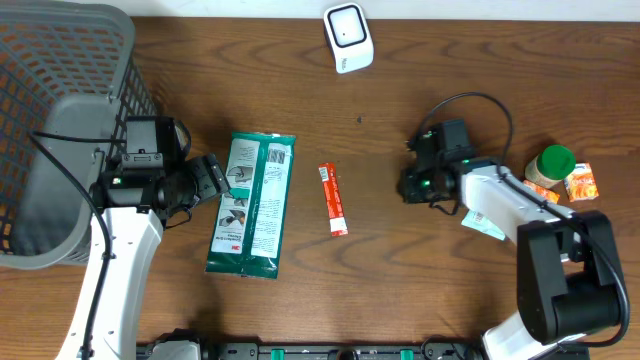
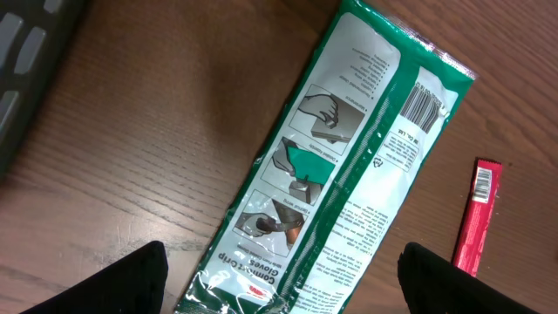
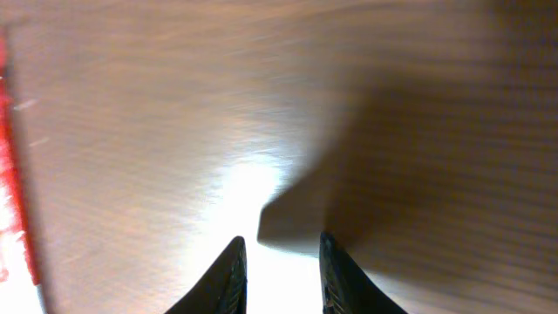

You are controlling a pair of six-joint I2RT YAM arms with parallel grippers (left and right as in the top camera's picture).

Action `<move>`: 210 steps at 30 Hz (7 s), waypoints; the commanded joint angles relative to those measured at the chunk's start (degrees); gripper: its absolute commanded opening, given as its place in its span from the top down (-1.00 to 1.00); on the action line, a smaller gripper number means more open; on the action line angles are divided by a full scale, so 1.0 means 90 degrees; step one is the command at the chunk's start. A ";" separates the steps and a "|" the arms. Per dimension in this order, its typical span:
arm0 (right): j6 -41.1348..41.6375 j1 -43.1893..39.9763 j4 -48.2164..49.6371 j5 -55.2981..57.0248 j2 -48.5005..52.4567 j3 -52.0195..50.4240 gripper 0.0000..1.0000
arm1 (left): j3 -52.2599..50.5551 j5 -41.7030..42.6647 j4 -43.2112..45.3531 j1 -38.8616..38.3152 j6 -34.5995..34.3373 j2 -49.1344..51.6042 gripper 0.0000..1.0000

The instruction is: Scan the item barcode

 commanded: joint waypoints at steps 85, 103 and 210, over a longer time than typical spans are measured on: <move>0.0325 0.0423 0.0386 -0.1829 0.0100 -0.0121 0.04 | -0.0002 0.0967 0.3417 -0.3303 -0.1328 0.3555 0.84; 0.0299 0.0423 0.0389 -0.1736 0.0100 -0.0121 0.04 | 0.0141 0.1156 0.3339 -0.3303 -0.1375 0.3507 0.81; 0.1353 0.1547 0.0770 -0.1314 0.0304 -0.0158 0.22 | 0.0223 0.1438 0.3332 -0.3359 -0.1248 0.4175 0.85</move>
